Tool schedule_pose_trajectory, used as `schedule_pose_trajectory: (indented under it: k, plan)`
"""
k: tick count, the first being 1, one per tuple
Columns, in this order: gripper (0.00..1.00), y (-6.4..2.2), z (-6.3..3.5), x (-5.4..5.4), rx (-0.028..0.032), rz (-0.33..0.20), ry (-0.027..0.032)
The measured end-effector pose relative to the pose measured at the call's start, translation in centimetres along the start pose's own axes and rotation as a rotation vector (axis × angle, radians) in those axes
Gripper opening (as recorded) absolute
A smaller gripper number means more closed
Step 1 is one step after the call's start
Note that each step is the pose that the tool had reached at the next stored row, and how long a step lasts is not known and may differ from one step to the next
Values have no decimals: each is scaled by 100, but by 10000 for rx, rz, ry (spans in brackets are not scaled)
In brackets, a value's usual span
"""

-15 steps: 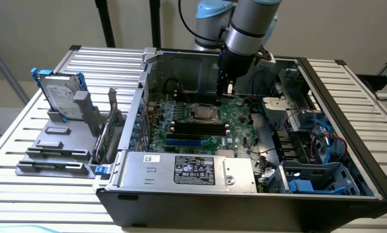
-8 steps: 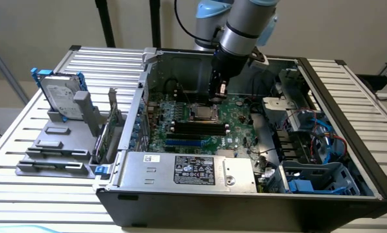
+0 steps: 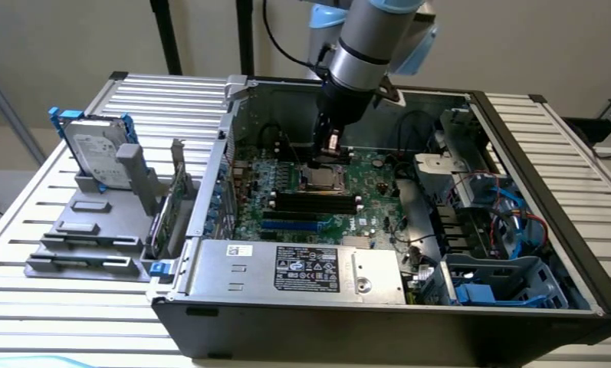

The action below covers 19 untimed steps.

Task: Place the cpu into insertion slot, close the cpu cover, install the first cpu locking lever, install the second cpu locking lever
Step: 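Close the cpu cover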

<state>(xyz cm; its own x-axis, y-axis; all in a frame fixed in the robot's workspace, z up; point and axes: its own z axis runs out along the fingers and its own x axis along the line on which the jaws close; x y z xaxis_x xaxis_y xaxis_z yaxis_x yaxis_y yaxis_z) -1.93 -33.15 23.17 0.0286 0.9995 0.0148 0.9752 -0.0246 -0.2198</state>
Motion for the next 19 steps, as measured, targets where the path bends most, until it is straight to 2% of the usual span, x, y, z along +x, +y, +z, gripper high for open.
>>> schedule_pose_trajectory:
  k: [2, 5, 12, 19]
  plan:
    - [11, -55, 44, -3, 1, -2, 3]
    - [11, -81, 104, -4, 0, -2, 8]
    - [11, -72, 224, -6, 0, -4, 10]
    - [11, -67, 296, -8, 0, -4, 13]
